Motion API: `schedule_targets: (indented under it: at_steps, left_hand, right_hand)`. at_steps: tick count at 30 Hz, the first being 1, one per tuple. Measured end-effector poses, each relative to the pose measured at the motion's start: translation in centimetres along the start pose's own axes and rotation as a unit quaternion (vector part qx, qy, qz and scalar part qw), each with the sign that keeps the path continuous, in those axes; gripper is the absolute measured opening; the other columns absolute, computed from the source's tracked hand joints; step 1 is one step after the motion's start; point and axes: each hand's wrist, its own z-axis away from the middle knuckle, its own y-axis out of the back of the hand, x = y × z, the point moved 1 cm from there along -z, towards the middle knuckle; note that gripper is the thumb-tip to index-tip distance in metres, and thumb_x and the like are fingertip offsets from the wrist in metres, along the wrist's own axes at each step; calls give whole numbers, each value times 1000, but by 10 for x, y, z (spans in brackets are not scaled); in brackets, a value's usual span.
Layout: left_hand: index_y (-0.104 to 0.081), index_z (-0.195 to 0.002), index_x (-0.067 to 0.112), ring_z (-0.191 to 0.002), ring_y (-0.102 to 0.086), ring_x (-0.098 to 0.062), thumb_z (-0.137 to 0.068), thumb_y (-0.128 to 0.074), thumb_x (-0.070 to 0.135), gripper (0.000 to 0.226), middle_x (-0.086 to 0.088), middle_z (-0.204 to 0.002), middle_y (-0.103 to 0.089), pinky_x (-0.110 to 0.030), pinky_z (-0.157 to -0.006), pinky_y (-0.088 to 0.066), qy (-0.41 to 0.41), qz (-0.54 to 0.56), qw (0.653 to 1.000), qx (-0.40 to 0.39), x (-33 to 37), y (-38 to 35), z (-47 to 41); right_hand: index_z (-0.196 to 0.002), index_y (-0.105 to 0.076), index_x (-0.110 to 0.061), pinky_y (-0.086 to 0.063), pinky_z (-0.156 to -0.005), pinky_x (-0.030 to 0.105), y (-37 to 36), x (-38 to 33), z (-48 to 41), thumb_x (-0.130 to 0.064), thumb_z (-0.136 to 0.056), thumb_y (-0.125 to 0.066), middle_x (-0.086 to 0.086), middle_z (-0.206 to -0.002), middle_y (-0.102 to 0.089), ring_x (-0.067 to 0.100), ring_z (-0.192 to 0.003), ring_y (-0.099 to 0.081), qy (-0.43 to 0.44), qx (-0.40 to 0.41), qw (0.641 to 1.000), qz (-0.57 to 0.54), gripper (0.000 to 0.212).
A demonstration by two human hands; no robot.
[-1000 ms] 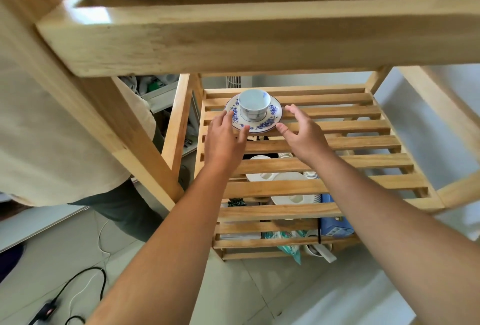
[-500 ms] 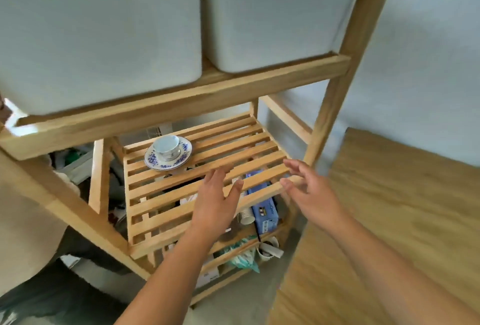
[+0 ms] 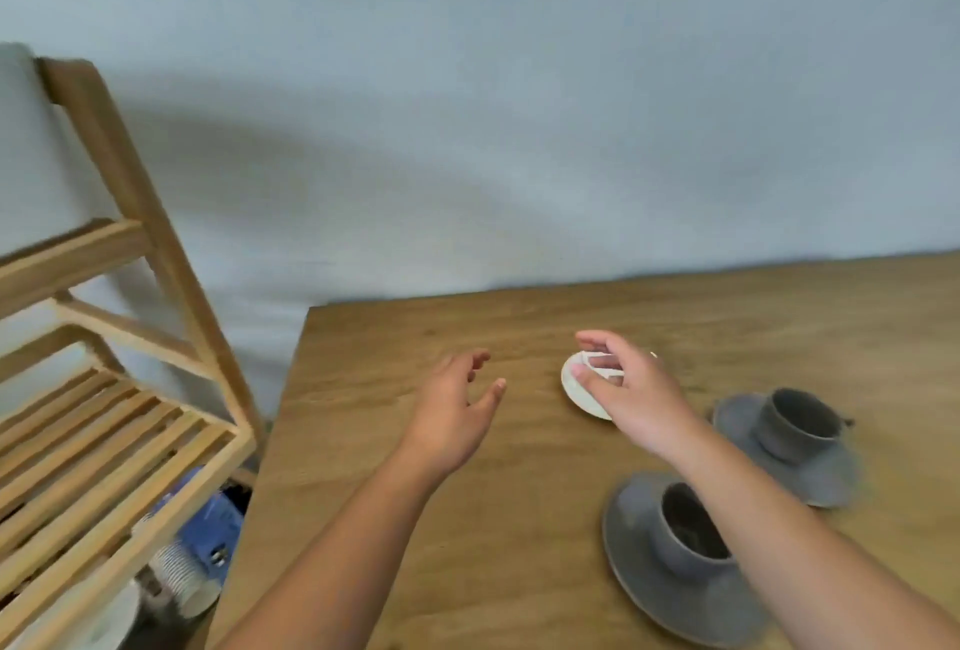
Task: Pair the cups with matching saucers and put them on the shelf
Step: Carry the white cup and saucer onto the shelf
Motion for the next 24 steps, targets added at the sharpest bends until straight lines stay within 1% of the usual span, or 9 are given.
schedule_targets:
  at_steps: [2,6,9,11,14,17,19,21,24]
  left_hand:
    - [-52,-130,13,-114,-55,-16,-91,-59,27,42,-4,-131,-55,-26,-93,-44,10,14,999,-28,16,-31,-11]
    - [-52,-131,10,-113,-55,-18,-92,-58,27,43,-7,-131,-55,-32,-95,-46,73,47,994,-69,32,-81,-35]
    - [-51,-130,8,-102,-53,-17,-92,-59,24,41,-7,-121,-55,-28,-82,-45,150,89,982,-74,33,-106,-53]
    - [-51,-129,9,-97,-51,-18,-92,-58,24,40,-6,-114,-53,-26,-70,-45,200,113,970,-75,27,-119,-64]
    - [-50,-127,8,-90,-59,-20,-90,-60,23,41,-9,-112,-60,-36,-82,-54,264,126,953,-76,12,-138,-78]
    - [-51,-123,6,-69,-59,-16,-91,-58,14,33,-8,-90,-62,-31,-69,-55,292,145,943,-66,2,-151,-86]
    - [-54,-119,6,-67,-58,-15,-90,-59,10,29,-8,-86,-60,-26,-60,-55,286,145,946,-54,-1,-157,-90]
    - [-57,-114,7,-65,-58,-15,-89,-60,8,25,-7,-79,-58,-22,-54,-56,274,136,951,-44,-2,-159,-91]
    - [-59,-110,8,-59,-58,-13,-89,-60,6,21,-6,-73,-57,-21,-52,-56,264,134,955,-28,-9,-164,-93]
  right_hand:
    - [-120,-56,-27,-43,-87,26,32,20,-5,-29,-87,-60,-12,-115,-59,8,-106,-56,-35,15,999,3,33]
    - [-118,-59,-19,-43,-86,27,74,67,-22,-27,-87,-60,-2,-112,-63,11,-99,-57,-100,38,994,7,32]
    - [-120,-58,-19,-48,-96,37,81,103,-41,-28,-88,-58,0,-115,-62,17,-104,-59,-166,13,986,5,34]
    - [-122,-57,-17,-48,-97,42,77,122,-56,-28,-88,-57,2,-118,-61,20,-106,-59,-191,-9,982,15,36]
    - [-123,-55,-12,-49,-97,43,66,143,-77,-26,-87,-57,7,-122,-60,25,-107,-60,-208,-35,977,19,39]
    - [-128,-51,-10,-51,-93,42,54,158,-93,-25,-87,-57,9,-123,-60,26,-103,-61,-218,-46,974,30,45]
    - [-129,-51,-8,-54,-87,43,48,166,-103,-23,-86,-57,12,-115,-65,26,-95,-64,-216,-48,975,28,45]
    - [-122,-54,-8,-58,-76,39,42,170,-108,-17,-87,-54,10,-93,-69,23,-76,-67,-210,-57,976,5,36]
    - [-114,-57,-7,-58,-67,36,36,174,-111,-10,-89,-53,4,-72,-63,16,-57,-62,-206,-66,976,-13,25]
